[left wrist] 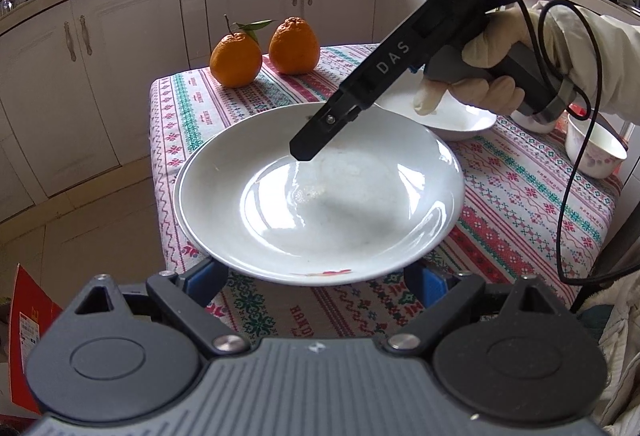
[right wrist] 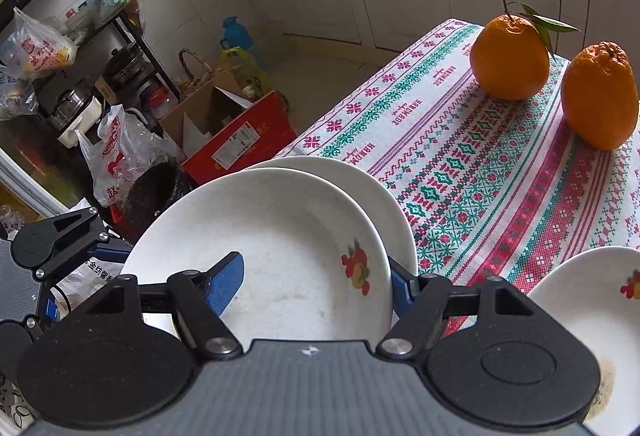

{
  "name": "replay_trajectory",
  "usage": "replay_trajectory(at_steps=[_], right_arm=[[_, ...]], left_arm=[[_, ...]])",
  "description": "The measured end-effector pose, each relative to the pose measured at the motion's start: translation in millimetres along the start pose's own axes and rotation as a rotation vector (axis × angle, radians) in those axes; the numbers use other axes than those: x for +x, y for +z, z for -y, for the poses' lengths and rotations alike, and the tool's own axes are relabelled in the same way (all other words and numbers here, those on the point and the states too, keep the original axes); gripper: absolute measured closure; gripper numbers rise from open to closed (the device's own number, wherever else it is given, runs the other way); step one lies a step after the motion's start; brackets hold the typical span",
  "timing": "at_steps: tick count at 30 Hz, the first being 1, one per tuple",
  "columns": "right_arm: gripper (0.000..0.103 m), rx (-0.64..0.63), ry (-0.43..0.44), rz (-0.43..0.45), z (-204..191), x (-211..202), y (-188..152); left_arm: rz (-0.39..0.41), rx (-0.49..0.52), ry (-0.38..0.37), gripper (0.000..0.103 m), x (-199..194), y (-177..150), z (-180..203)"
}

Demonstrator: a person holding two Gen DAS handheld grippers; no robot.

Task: Organize plates and bowls
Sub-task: 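Lower the held plate onto the other plate with the right gripper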

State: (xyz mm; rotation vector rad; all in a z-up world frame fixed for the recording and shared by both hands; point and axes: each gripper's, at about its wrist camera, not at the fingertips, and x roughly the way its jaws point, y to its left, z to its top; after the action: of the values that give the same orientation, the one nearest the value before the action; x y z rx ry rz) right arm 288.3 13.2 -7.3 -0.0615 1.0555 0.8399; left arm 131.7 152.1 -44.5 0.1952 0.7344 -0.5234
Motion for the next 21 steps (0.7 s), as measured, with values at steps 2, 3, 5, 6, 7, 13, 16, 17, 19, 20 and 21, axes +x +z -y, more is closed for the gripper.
replay_trajectory(at_steps=[2, 3, 5, 6, 7, 13, 16, 17, 19, 20, 21], right_arm=[[0.025, 0.002, -0.003, -0.001, -0.3, 0.5, 0.0], [0.025, 0.002, -0.004, -0.002, 0.1, 1.1, 0.2], [0.025, 0.003, -0.009, -0.004, 0.3, 2.0, 0.1], [0.025, 0.003, -0.011, -0.004, 0.5, 2.2, 0.0], [0.025, 0.004, -0.012, -0.004, 0.8, 2.4, -0.1], [0.025, 0.003, -0.013, -0.003, 0.8, 1.1, -0.1], [0.025, 0.003, -0.014, -0.003, 0.6, 0.0, -0.5], [0.025, 0.004, -0.014, -0.003, 0.5, -0.7, -0.8], [0.025, 0.006, -0.013, -0.002, 0.7, -2.2, -2.0], [0.025, 0.007, -0.013, -0.001, 0.9, -2.8, -2.5], [0.025, 0.009, -0.012, 0.000, 1.1, -3.4, -3.1]], left_arm=[[0.000, -0.003, 0.001, 0.009, 0.2, 0.3, -1.4], [0.000, -0.004, 0.001, 0.009, 0.2, 0.2, -1.8], [-0.001, -0.007, 0.002, 0.009, 1.0, 0.3, -2.9], [-0.001, -0.007, 0.003, 0.009, 1.1, 0.3, -3.3], [-0.001, -0.008, 0.003, 0.009, 1.6, 0.5, -4.5], [-0.003, -0.005, 0.012, 0.008, 3.3, 0.0, -6.0], [-0.003, -0.009, 0.013, 0.008, 4.2, -0.2, -8.3], [-0.003, -0.009, 0.013, 0.008, 4.4, -0.3, -8.8], [-0.003, -0.007, 0.014, 0.008, 4.9, -0.4, -9.4], [-0.004, -0.006, 0.015, 0.008, 5.2, -0.5, -10.0], [-0.004, -0.007, 0.016, 0.008, 5.6, -0.5, -10.4]])
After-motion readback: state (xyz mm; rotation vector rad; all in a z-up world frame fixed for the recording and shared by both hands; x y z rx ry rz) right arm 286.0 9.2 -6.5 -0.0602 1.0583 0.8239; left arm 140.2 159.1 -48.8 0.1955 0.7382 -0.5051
